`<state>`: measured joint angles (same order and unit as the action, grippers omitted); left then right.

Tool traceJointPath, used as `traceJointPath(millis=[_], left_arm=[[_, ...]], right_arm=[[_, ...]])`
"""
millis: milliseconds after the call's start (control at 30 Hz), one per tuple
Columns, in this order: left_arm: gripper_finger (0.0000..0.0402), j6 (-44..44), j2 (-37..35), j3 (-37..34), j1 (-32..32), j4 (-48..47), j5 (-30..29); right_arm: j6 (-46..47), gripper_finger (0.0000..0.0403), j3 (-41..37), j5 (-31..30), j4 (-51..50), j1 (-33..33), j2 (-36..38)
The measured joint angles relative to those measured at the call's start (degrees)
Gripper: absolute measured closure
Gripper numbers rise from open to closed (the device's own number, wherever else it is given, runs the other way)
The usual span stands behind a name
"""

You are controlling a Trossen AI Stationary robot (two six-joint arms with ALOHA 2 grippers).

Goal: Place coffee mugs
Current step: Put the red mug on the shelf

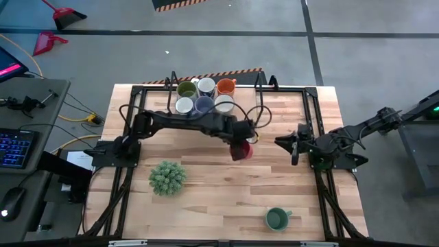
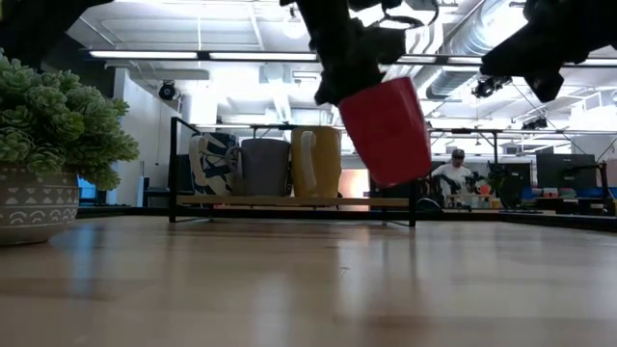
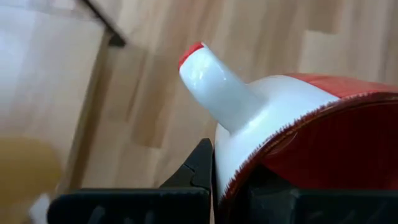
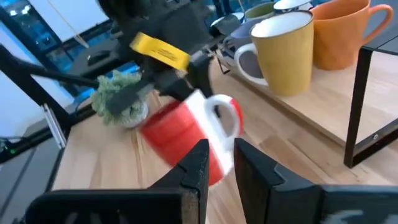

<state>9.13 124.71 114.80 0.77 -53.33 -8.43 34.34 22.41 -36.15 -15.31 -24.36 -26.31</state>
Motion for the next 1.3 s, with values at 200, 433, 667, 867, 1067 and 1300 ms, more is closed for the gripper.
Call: traceJointPath(millis=[200, 433, 667, 867, 1067, 1300], left_arm=[[0.0396, -1.0, -1.0, 1.1, -2.1, 2.9, 0.6], [0.0396, -3.4, -1.0, 8.1, -2.1, -0.9, 0.0], [0.0396, -6.2, -1.0, 11.1, -1.5, -9.4, -3.7], [0.0396, -7.5, -1.0, 11.2, -0.5, -9.0, -3.7], [0.0396, -10.9, -2.0, 11.3, 1.4, -10.0, -3.6], [0.0396, -16.4, -3.9, 11.3, 5.0, -11.5, -3.8]], right_arm=[[-1.9, 0.0347, 0.0, 1.1, 1.6, 0.4, -3.6], [-12.1, 0.0333, 1.5, 11.2, 10.9, 5.7, -8.4], [-21.7, 0.0268, 9.0, 11.5, 7.4, 11.6, -9.1], [-25.9, 0.0224, 14.7, 8.2, 1.2, 20.2, -11.2], [-32.4, 0.0219, 24.5, 15.7, -6.6, 31.8, -17.2], [-44.4, 0.0219, 34.3, 31.5, -12.5, 43.1, -25.9]])
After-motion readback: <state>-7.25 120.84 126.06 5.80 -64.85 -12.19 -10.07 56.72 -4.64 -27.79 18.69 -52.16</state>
